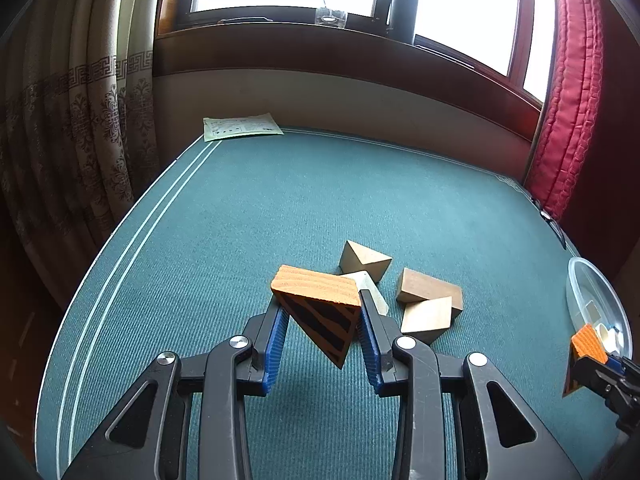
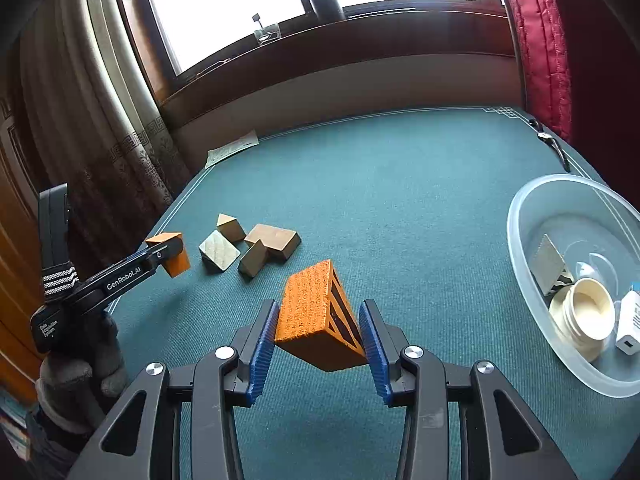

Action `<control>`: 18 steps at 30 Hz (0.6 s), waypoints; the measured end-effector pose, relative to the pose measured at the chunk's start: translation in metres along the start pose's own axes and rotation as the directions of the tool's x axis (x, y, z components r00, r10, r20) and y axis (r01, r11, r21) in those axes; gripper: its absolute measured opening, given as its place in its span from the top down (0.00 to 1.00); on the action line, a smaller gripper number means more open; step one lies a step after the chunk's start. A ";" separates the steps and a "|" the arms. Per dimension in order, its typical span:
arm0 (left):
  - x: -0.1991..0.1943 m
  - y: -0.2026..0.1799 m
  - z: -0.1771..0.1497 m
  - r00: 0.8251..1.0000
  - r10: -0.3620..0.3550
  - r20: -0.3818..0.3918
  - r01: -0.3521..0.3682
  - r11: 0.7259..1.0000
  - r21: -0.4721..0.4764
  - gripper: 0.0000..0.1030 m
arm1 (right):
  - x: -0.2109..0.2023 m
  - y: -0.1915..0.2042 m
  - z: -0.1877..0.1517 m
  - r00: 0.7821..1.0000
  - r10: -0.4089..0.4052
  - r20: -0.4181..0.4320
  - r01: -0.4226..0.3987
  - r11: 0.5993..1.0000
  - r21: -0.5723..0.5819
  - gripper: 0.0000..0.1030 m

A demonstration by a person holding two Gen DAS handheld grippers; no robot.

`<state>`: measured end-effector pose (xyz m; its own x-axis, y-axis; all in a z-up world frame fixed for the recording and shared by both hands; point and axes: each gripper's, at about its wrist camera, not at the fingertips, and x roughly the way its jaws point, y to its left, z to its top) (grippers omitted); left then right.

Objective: Organize rigid objects
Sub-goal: 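Carry the orange block into the clear bowl and open the right tool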

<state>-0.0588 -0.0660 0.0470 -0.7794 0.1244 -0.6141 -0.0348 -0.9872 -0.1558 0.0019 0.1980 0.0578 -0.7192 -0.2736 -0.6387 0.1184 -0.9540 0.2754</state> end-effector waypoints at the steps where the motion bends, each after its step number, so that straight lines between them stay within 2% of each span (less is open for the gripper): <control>1: 0.000 0.000 0.000 1.000 0.000 -0.001 0.000 1.000 -0.002 0.66 | -0.002 -0.004 0.001 1.000 -0.006 0.006 0.006 1.000 0.007 0.57; 18: -0.026 -0.032 -0.012 0.999 -0.034 0.006 0.034 0.999 -0.006 0.66 | -0.046 -0.069 0.012 0.986 -0.118 0.115 0.101 0.984 0.145 0.57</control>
<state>-0.0302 -0.0369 0.0586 -0.7816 0.1572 -0.6037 -0.0577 -0.9818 -0.1810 0.0185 0.2785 0.0769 -0.8022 -0.1434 -0.5796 -0.0550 -0.9488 0.3110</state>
